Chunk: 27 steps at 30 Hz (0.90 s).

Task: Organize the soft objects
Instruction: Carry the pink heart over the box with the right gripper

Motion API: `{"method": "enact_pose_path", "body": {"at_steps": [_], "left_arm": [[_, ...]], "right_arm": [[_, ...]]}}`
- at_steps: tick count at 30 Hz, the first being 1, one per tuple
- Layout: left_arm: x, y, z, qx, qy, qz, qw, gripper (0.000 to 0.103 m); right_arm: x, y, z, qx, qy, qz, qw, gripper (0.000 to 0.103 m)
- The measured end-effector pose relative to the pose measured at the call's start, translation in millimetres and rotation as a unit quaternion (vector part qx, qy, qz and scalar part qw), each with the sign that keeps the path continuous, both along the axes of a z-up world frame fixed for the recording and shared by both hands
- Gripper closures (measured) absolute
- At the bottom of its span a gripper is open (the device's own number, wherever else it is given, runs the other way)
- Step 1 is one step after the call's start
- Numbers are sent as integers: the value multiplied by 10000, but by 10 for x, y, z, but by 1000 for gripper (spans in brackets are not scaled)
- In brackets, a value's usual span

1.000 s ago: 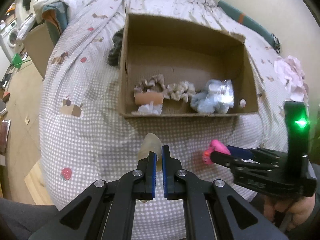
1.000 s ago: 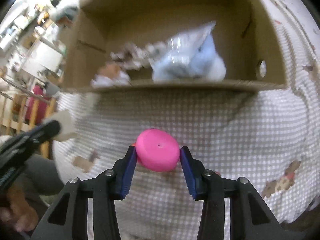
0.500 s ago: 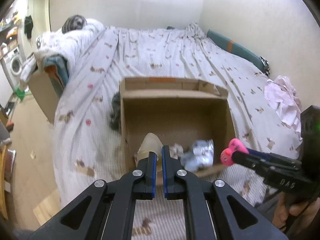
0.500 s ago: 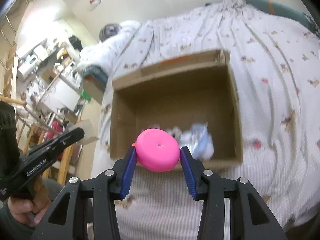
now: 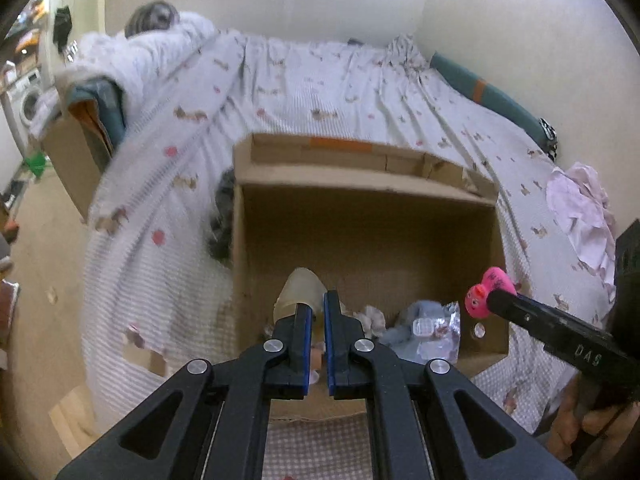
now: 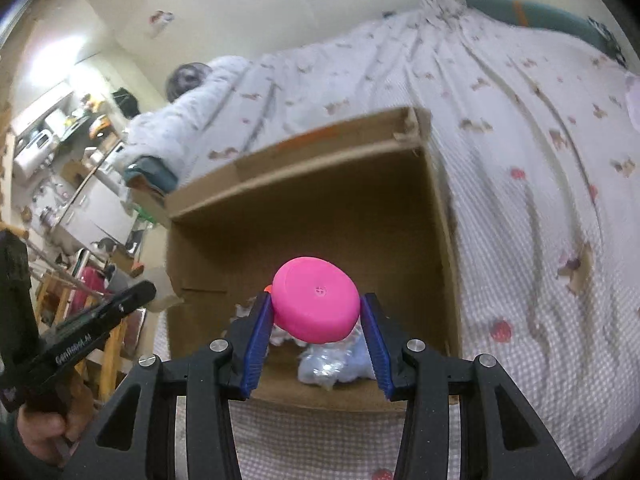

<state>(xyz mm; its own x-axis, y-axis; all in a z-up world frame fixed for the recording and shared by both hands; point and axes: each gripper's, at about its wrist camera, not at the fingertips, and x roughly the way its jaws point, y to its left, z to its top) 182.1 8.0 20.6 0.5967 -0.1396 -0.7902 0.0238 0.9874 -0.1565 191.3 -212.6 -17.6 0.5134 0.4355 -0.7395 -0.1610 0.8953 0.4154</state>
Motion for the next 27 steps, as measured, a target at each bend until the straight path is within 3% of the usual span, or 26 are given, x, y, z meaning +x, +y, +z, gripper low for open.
{"method": "enact_pose_path", "body": {"at_steps": [10, 22, 27], "left_arm": [[18, -117, -238, 288, 37, -70, 9996, 98], [77, -130, -345, 171, 378, -136, 9990, 94], [50, -195, -321, 499, 327, -153, 9981, 94]], "right_arm": [[139, 122, -304, -513, 435, 12, 9977, 56], [167, 233, -472, -677, 759, 180, 9947, 56], [187, 231, -481, -696, 803, 173, 9942, 56]]}}
